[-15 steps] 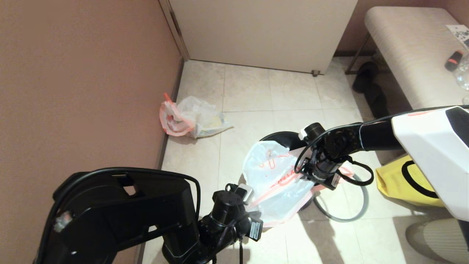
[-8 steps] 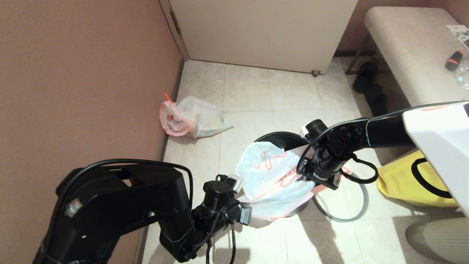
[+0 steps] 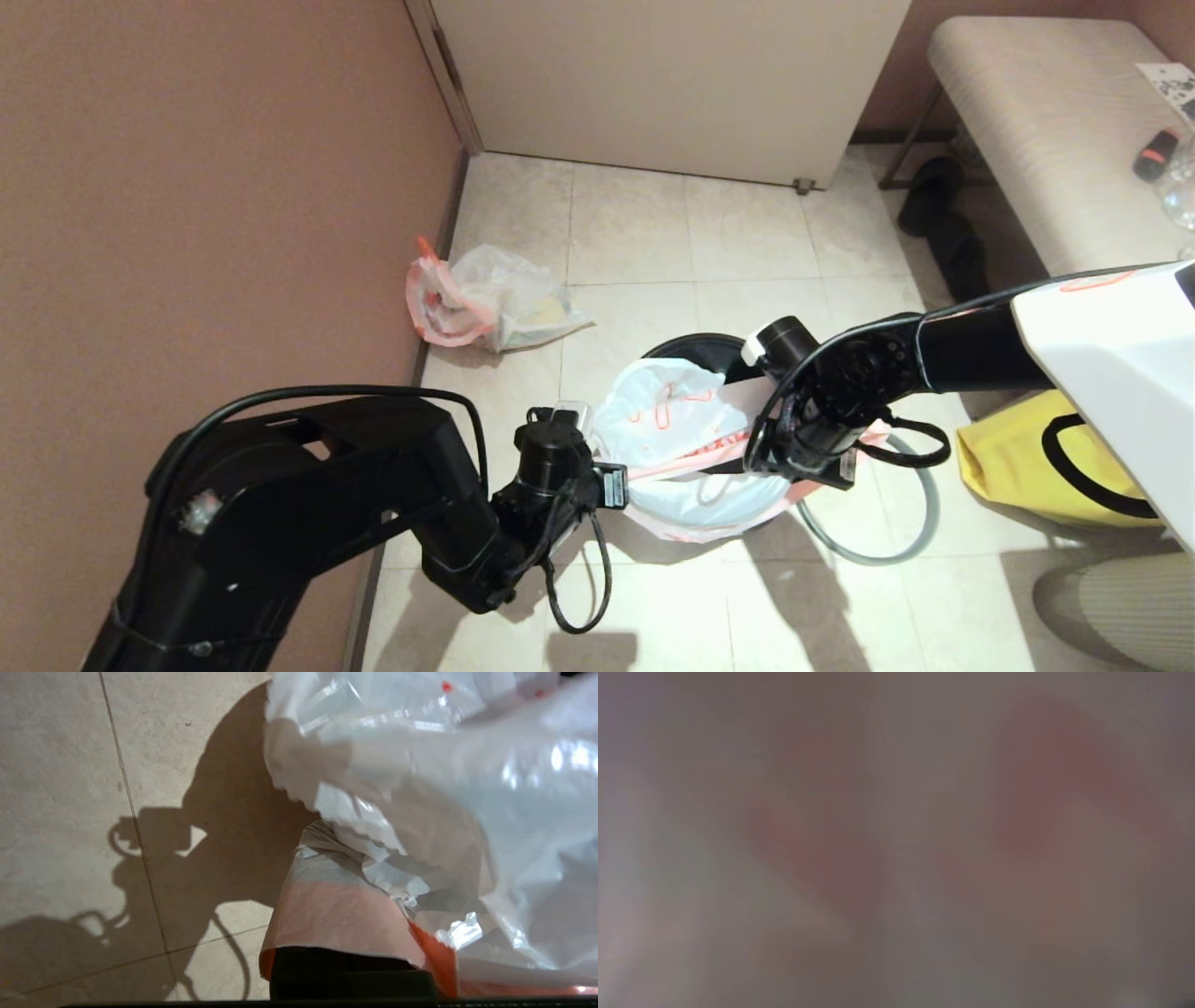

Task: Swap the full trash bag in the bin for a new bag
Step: Put the new garbage bag on the trash can

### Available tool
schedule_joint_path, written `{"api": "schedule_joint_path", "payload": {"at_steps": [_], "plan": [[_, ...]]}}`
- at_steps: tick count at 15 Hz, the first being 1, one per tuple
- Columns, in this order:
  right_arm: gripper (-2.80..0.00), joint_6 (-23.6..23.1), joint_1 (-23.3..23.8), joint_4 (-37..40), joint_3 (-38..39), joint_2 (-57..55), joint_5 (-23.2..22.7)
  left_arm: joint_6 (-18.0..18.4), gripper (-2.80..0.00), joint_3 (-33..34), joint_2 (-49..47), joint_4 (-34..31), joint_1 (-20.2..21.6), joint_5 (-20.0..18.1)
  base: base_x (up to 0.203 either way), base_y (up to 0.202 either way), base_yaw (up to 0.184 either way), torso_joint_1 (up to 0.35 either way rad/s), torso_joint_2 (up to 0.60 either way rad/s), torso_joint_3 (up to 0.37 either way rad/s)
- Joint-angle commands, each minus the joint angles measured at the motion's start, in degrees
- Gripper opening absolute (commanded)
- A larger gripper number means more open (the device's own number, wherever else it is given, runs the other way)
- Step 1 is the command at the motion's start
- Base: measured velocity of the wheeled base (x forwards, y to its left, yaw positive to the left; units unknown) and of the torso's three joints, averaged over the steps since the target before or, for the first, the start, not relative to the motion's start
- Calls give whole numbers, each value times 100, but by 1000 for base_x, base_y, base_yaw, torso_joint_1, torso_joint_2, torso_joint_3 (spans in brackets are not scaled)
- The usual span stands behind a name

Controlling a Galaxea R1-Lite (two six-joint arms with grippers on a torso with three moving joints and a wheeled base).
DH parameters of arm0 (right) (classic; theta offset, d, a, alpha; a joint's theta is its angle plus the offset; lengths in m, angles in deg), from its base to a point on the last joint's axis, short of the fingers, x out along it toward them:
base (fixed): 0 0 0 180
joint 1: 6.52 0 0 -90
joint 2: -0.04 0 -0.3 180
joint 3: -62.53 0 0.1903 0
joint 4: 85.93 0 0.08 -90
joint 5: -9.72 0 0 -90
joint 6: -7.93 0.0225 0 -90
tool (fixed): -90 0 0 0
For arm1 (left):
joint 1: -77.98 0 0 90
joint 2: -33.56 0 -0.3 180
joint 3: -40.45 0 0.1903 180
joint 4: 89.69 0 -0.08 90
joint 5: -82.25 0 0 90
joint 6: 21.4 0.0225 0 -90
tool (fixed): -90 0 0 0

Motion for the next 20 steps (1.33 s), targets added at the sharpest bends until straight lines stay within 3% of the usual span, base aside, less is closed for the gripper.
{"api": "schedule_joint_path", "payload": {"at_steps": [1,5,11,14,19,20], "plan": [[-280,-128,-39,-143,259,71,86,-208,-280,-232,-2,-154,44,81,0,0,0,0,0,0],[-280,-705,-200,-1163,1130,243,503,-630,-280,-499,152,-539,133,191,0,0,0,0,0,0],[-280,-1180,-184,-1955,1865,710,193,-751,-280,-819,62,-815,204,549,0,0,0,0,0,0],[-280,-1182,21,-1966,1909,763,1,-744,-280,-857,29,-807,204,705,0,0,0,0,0,0],[-280,-1404,236,-1998,2182,605,-236,-734,-280,-1333,-233,-815,194,1558,0,0,0,0,0,0],[-280,-1434,233,-2063,2208,470,-500,-733,-280,-1486,-366,-815,181,1843,0,0,0,0,0,0]]}}
